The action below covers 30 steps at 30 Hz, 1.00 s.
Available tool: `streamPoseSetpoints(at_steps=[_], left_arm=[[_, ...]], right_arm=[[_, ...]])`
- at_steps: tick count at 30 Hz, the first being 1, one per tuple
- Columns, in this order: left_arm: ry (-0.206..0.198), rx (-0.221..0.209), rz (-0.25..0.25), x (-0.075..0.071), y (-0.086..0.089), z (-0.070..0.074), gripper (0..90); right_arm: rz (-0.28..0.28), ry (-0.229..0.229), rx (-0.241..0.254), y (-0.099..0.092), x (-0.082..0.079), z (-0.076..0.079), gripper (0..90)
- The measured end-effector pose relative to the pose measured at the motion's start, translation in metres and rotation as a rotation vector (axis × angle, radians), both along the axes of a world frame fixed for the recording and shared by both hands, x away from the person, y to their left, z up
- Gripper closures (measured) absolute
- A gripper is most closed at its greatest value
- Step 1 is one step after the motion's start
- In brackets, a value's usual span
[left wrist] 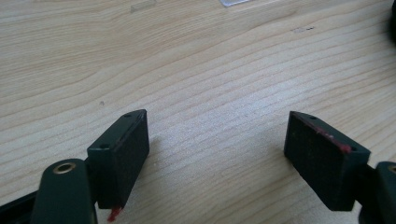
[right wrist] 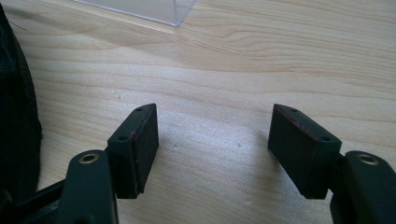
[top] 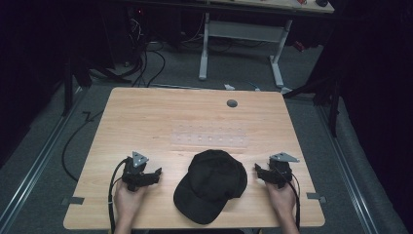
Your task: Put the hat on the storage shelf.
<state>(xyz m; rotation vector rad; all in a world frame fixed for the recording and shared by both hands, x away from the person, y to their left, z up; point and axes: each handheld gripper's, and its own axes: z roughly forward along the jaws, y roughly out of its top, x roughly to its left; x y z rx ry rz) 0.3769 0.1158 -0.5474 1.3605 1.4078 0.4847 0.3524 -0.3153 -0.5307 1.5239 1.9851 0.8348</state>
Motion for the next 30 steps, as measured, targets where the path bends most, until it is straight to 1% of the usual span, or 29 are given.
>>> streamPoseSetpoints(at_steps=[28, 30], left_arm=[[0.001, 0.001, -0.001, 0.0001, 0.0001, 0.0001, 22.5], [0.001, 0.001, -0.001, 0.0001, 0.0001, 0.0001, 22.5]], right_arm=[[0.003, 0.001, 0.009, -0.0007, 0.0005, 0.0001, 33.8], [0.003, 0.001, 0.009, -0.0011, 0.0003, 0.0002, 35.1]])
